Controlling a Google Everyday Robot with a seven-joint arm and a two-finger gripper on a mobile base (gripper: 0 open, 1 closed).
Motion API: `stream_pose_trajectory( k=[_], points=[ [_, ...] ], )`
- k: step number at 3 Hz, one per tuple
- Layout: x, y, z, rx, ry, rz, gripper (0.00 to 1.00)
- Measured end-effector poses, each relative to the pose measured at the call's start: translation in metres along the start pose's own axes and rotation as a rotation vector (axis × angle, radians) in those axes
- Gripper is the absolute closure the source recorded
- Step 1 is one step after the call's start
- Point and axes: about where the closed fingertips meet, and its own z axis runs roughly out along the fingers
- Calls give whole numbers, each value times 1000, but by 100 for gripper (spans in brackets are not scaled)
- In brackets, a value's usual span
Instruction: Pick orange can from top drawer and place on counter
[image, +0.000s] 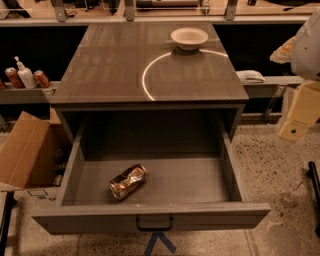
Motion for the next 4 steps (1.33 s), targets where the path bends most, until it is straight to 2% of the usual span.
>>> stream_pose_trajectory(
  k=[1, 2, 3, 4],
  points=[
    [0, 0, 0, 0, 0, -1, 0],
    [-14, -3, 23, -10, -43, -68, 0],
    [-36, -2, 70, -59, -117, -152, 0],
    [-36, -2, 70, -59, -117, -152, 0]
  ],
)
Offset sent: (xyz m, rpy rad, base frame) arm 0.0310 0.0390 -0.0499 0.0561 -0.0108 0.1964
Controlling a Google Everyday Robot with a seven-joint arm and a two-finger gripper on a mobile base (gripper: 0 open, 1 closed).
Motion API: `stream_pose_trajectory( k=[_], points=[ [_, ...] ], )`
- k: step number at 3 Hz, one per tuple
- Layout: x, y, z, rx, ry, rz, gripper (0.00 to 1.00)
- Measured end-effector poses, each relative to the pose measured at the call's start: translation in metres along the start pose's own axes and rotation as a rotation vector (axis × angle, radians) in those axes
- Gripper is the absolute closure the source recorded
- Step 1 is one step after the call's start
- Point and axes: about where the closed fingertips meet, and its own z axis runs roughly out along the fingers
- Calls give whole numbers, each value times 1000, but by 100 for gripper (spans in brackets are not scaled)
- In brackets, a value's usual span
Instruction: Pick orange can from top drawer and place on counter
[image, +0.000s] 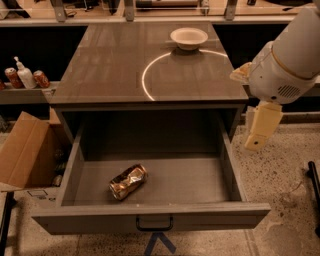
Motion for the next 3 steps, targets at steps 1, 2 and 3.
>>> stream_pose_trajectory(
  k=[1, 2, 3],
  points=[
    [-2, -1, 10, -10, -3, -29, 0],
    [-9, -10, 49, -38, -8, -123, 0],
    [-22, -15, 101, -70, -8, -260, 0]
  ],
)
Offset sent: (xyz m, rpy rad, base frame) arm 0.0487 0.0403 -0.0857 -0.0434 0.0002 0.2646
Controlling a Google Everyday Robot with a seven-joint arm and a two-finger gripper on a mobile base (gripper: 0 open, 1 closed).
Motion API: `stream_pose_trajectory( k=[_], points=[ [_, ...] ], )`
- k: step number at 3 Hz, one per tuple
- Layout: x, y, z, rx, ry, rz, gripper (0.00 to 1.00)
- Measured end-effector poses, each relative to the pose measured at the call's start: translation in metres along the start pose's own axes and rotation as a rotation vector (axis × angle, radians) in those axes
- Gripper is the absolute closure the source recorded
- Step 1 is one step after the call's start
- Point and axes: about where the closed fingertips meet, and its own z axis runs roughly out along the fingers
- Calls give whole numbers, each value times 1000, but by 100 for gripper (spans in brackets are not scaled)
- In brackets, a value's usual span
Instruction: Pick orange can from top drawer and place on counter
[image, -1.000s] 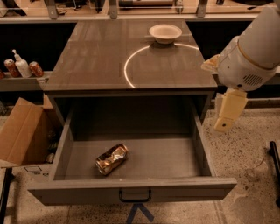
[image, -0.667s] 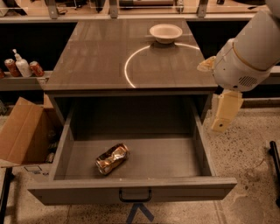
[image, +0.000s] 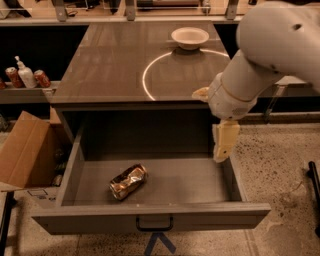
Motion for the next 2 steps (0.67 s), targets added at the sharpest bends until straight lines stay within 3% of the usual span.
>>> stream_pose_trajectory(
  k=[2],
  points=[
    [-32, -7, 77, -60, -47, -205, 0]
  ],
)
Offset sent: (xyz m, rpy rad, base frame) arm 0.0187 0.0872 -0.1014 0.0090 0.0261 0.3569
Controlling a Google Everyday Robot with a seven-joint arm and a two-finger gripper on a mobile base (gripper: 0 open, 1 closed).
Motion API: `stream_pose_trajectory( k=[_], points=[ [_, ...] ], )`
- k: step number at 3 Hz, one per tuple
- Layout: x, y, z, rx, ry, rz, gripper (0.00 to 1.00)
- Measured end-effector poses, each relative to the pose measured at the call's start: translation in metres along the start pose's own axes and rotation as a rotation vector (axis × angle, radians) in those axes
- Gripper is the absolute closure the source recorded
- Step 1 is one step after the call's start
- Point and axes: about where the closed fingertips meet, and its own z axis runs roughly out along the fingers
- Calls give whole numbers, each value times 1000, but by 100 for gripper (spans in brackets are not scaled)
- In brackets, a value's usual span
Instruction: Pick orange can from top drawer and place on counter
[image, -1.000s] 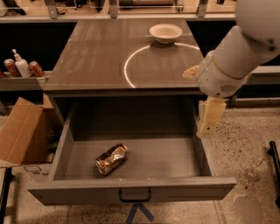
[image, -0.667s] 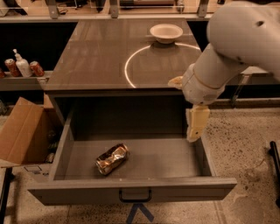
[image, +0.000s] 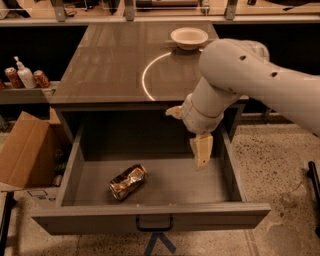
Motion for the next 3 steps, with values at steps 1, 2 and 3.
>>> stream_pose_trajectory(
  k=[1, 2, 3],
  points=[
    [-21, -5, 28, -41, -60, -125, 0],
    [-21, -5, 28, -41, -60, -126, 0],
    [-33, -16, 51, -42, -92, -190, 0]
  ],
)
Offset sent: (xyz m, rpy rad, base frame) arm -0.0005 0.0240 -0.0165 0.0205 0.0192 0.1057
